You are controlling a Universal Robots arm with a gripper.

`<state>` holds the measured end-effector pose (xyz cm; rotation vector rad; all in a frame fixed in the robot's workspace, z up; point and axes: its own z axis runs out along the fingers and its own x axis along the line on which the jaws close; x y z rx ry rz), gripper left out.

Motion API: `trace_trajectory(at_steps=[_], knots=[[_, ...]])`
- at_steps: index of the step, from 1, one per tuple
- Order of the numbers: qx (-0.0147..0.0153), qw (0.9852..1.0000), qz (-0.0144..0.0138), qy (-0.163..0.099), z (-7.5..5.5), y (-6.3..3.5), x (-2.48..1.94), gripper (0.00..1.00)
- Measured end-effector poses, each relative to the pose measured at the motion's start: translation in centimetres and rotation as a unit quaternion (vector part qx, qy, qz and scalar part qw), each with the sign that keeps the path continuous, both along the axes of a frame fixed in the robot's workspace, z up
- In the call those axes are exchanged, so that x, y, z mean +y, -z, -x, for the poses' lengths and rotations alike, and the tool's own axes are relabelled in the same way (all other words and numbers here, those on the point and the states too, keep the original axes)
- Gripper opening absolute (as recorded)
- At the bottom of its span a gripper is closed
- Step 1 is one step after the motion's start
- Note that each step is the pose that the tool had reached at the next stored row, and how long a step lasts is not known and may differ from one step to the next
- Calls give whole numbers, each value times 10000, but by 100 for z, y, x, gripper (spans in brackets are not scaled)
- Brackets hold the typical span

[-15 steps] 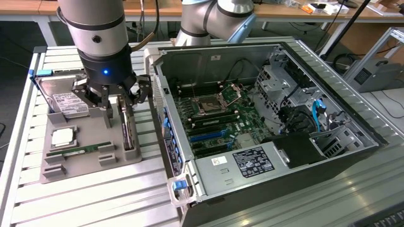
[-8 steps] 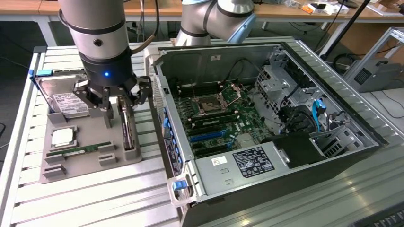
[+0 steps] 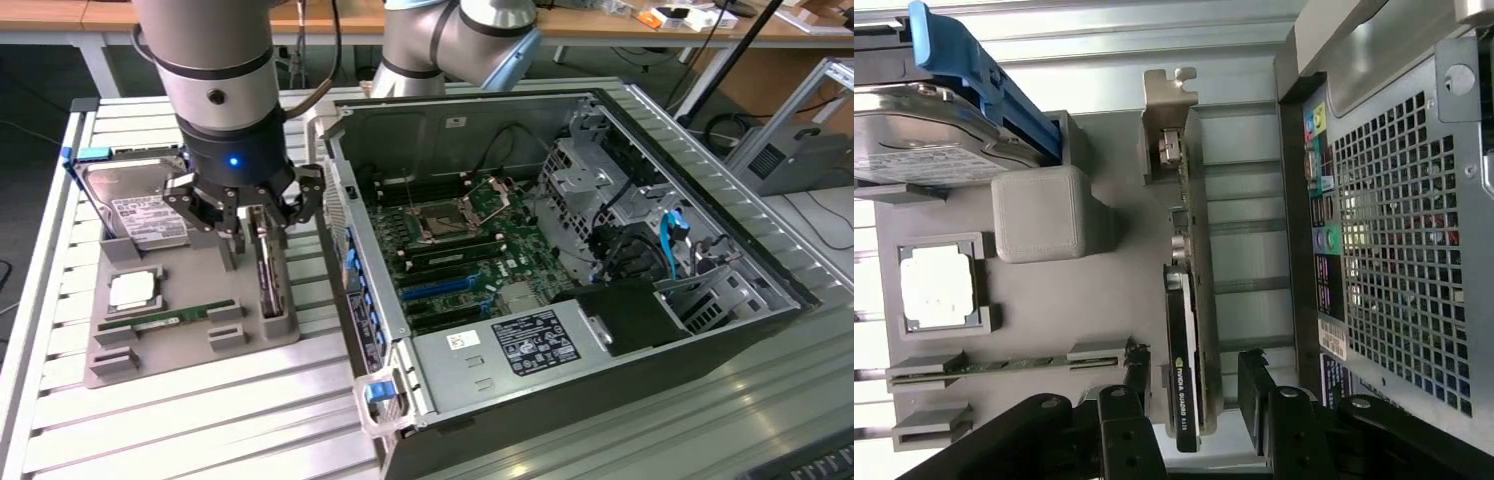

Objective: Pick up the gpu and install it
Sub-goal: 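Pick up the gpu and move the gpu toward the slot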

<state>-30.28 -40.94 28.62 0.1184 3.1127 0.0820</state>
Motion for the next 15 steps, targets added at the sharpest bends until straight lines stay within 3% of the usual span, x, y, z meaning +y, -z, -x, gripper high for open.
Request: trace_trajectory(at_steps=[11, 15], knots=[[1, 10000, 0, 0, -13, 89, 3, 48], [0, 10000, -1, 1, -12, 161, 11, 48]])
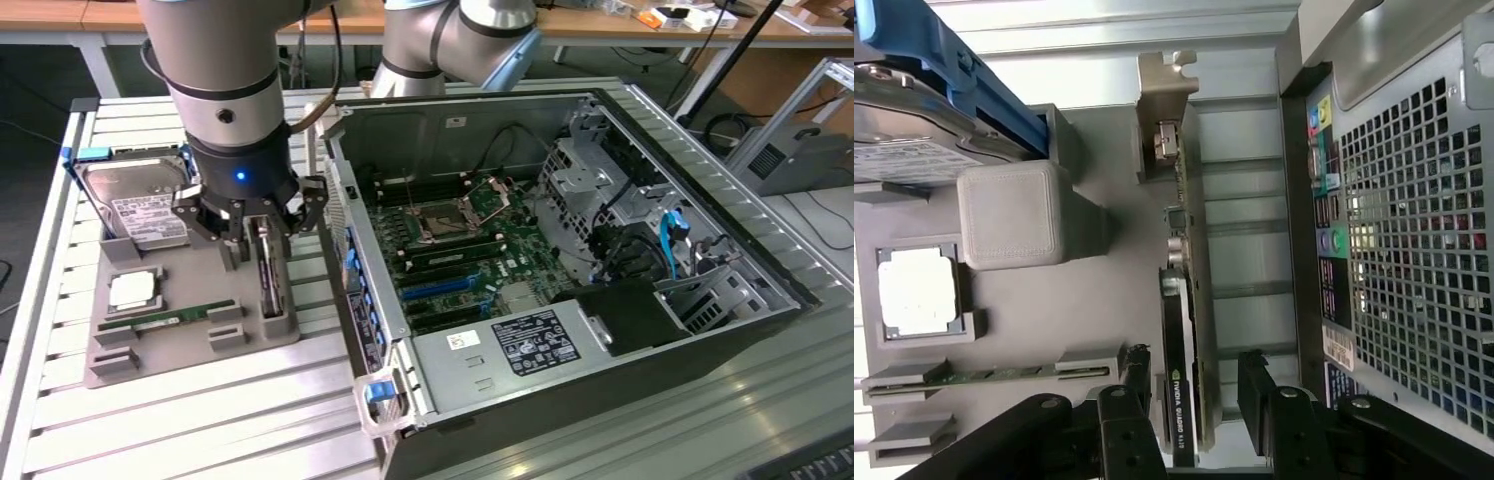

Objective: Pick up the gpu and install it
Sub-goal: 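Pick up the gpu and move the gpu toward the slot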

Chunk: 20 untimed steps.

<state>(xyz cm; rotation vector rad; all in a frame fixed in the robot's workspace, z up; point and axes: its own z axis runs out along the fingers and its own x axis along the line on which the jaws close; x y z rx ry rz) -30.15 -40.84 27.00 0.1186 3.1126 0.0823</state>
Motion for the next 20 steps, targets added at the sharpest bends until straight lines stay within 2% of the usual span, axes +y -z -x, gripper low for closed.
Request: trace_trajectory(at_steps=[12, 20], knots=[[1, 10000, -1, 0, 20, 62, 76, 48], [0, 10000, 2, 0, 61, 108, 93, 48]])
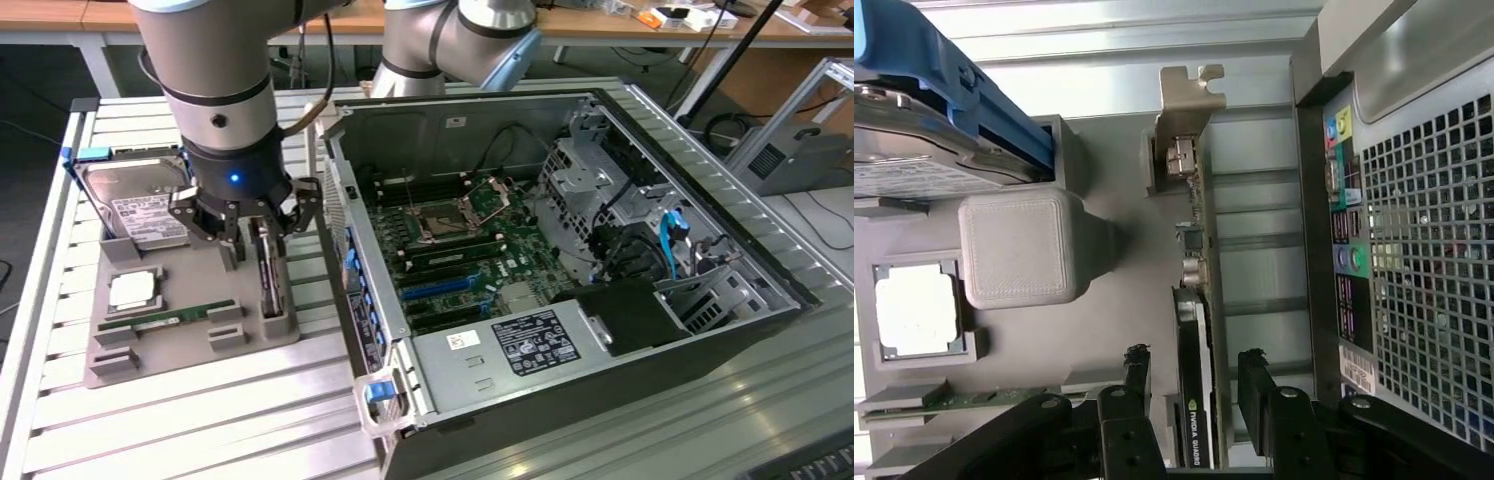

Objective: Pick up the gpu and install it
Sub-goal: 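Pick up the gpu and move the gpu toward the slot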

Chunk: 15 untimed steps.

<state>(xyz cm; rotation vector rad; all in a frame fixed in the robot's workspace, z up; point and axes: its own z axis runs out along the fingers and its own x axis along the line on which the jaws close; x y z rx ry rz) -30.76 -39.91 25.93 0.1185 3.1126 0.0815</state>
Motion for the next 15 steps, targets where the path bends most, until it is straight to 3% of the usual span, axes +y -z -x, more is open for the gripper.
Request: trace_trajectory(at_steps=[7, 15], knots=[[0, 10000, 1, 0, 15, 118, 6, 48], [1, 10000, 1, 0, -2, 127, 5, 48]])
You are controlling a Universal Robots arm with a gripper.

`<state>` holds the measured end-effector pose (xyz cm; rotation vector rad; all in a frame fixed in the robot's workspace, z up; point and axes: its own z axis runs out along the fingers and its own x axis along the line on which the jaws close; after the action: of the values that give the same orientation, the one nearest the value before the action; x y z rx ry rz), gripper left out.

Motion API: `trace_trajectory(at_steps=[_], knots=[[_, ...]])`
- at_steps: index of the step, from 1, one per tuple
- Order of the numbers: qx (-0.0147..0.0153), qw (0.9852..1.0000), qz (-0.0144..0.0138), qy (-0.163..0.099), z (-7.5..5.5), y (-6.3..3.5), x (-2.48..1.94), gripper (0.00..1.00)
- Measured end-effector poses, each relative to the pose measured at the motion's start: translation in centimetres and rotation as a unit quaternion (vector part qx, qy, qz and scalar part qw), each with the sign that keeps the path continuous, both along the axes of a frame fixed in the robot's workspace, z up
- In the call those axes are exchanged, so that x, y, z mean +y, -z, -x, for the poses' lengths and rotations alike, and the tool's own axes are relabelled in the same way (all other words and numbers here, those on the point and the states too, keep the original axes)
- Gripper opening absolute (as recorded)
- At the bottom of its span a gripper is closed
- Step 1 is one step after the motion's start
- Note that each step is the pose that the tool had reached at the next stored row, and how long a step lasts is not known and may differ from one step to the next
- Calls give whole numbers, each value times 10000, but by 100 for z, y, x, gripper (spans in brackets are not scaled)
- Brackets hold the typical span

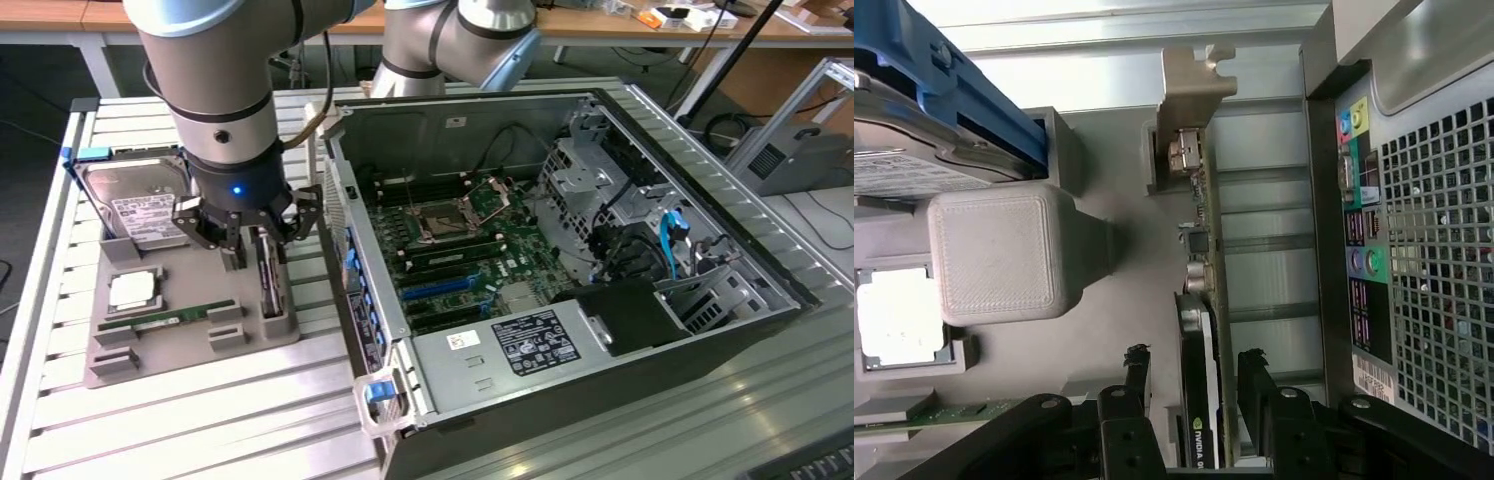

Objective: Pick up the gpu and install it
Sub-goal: 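Pick up the gpu and move the gpu toward the slot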

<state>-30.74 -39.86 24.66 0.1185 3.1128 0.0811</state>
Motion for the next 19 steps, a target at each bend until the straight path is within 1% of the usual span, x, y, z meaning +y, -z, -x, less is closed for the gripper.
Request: trace_trajectory(at_steps=[6, 15, 19], knots=[[0, 10000, 0, 0, -1, 27, -11, 48], [-1, 10000, 0, 0, -33, 32, -19, 48], [0, 10000, 0, 0, -34, 33, -52, 48]])
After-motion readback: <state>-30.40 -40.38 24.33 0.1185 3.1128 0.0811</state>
